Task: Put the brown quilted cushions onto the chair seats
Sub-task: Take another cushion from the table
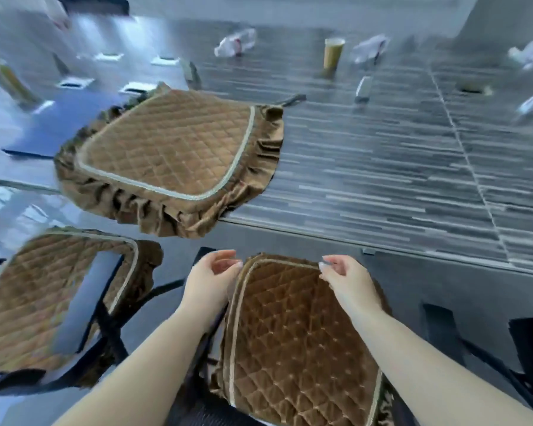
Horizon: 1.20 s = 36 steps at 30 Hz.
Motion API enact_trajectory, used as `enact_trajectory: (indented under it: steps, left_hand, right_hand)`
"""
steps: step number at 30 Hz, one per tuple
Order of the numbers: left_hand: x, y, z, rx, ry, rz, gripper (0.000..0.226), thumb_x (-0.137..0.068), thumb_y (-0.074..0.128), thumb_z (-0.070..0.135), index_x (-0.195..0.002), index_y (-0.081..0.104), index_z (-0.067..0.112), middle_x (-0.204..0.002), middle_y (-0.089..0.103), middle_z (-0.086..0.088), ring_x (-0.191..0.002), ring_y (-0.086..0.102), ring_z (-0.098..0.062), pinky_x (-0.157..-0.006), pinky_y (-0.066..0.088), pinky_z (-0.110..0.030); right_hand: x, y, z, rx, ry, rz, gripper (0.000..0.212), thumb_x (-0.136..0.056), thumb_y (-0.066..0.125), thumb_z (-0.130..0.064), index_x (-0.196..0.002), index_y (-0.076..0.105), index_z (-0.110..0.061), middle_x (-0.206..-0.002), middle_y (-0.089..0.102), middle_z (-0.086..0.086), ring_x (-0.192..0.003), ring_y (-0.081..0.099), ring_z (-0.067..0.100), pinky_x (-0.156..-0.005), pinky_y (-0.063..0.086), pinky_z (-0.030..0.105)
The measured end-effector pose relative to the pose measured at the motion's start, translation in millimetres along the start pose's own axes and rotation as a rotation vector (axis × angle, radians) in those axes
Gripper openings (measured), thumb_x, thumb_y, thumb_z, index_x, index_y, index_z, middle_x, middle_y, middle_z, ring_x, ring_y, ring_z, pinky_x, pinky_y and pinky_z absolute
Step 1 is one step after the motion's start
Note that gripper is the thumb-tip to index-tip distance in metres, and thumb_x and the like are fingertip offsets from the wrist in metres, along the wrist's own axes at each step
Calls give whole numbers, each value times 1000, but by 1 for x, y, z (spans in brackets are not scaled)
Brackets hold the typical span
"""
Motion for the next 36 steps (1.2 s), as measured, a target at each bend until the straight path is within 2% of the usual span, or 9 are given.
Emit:
enact_trajectory:
  steps: [4, 8, 12, 16, 18, 22, 27, 31, 36]
  left_hand:
    - [8, -54, 53, 44, 61, 45, 21, -86, 69, 22, -106, 63, 23, -92, 69, 6, -87, 64, -13, -69, 45, -21]
    - [18, -109, 83, 55, 117, 51, 19, -86, 68, 25, -104, 62, 27, -94, 69, 8, -84, 62, -10, -75, 50, -26]
    - [21, -171, 92, 47, 159, 0, 14, -85, 68, 23, -92, 61, 33, -97, 70, 8, -93, 65, -14, -88, 52, -36]
    - [17, -231, 90, 48, 188, -56, 16, -85, 69, 20, -100, 64, 24, -92, 70, 10, -89, 66, -12, -79, 51, -29]
    - [13, -266, 91, 46, 209, -74, 17, -85, 70, 19, -100, 64, 23, -92, 70, 8, -87, 66, -11, -77, 50, -27]
    - [-6, -315, 91, 80, 181, -60, 23, -84, 71, 23, -106, 65, 21, -101, 70, 1, -94, 65, -16, -87, 52, -36]
    - [-26, -328, 100, 138, 162, -88, 25, -85, 70, 23, -108, 64, 19, -105, 70, -3, -100, 65, -21, -79, 52, -34]
    - [-36, -324, 104, 133, 154, -116, 15, -84, 71, 24, -97, 63, 26, -106, 70, -1, -100, 66, -19, -74, 50, -31]
    - [-45, -319, 107, 84, 124, -142, 27, -85, 70, 27, -110, 62, 19, -107, 67, -2, -100, 64, -17, -76, 50, -31]
  right_hand:
    - [14, 0, -78, -35, -96, -25, 5, -91, 60, -30, -94, 59, -33, -99, 68, 0, -94, 64, 19, -81, 51, 32]
    - [37, 6, -140, -85, -159, 5, 7, -89, 60, -28, -89, 59, -34, -89, 67, -1, -91, 65, 22, -83, 52, 41]
    - [73, 36, -186, -114, -197, 14, 9, -91, 59, -22, -99, 61, -24, -88, 67, 0, -89, 66, 19, -83, 52, 42]
    - [105, 74, -214, -103, -178, 39, 8, -90, 60, -21, -98, 61, -23, -90, 67, 1, -83, 64, 14, -85, 51, 40]
    - [118, 93, -232, -122, -171, 78, 12, -90, 61, -21, -101, 63, -19, -86, 66, -2, -80, 63, 13, -82, 51, 39]
    - [138, 116, -260, -136, -184, 89, 10, -90, 62, -19, -100, 64, -19, -86, 66, -5, -76, 62, 6, -66, 45, 23]
    - [142, 123, -278, -75, -185, 111, 8, -87, 64, -25, -95, 64, -26, -95, 68, -3, -89, 66, 13, -85, 51, 35]
    - [134, 122, -283, -54, -180, 86, 6, -88, 62, -23, -92, 63, -26, -98, 67, -2, -94, 64, 15, -82, 49, 31]
    - [115, 117, -283, -27, -174, 76, 5, -87, 62, -23, -90, 63, -28, -99, 66, 0, -97, 63, 19, -92, 51, 42]
Point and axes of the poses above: each hand's wrist, its own x-axis away from the middle knuckle, its own y-axis out of the palm, z = x × y, the point moved 8 cm from there along -x, towards the middle knuckle
